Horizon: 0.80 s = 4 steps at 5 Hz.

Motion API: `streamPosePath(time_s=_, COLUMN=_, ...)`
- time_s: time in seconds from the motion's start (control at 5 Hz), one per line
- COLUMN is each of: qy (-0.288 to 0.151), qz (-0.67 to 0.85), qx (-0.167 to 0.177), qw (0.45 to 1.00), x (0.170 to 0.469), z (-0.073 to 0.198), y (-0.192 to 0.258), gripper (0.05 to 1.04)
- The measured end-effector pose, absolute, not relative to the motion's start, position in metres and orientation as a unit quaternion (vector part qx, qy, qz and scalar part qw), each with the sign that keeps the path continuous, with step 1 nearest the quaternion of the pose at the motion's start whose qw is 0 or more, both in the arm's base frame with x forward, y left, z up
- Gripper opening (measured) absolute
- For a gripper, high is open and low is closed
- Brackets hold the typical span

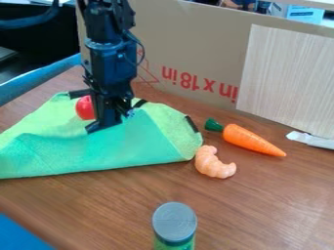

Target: Fold the cloth from bottom right to top left

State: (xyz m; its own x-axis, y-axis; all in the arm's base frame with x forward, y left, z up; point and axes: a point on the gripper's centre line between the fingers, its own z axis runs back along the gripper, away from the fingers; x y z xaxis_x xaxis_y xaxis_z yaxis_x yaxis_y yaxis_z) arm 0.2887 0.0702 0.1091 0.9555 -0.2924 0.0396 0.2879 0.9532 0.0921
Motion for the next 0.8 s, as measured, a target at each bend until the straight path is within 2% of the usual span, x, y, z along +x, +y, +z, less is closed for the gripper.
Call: streamPosePath(time_s=0.8, qy=-0.001, qz=-0.102, qx=0.014, qw=0.995, x=0.33, z=0.126, y=0.125, gripper=0.054)
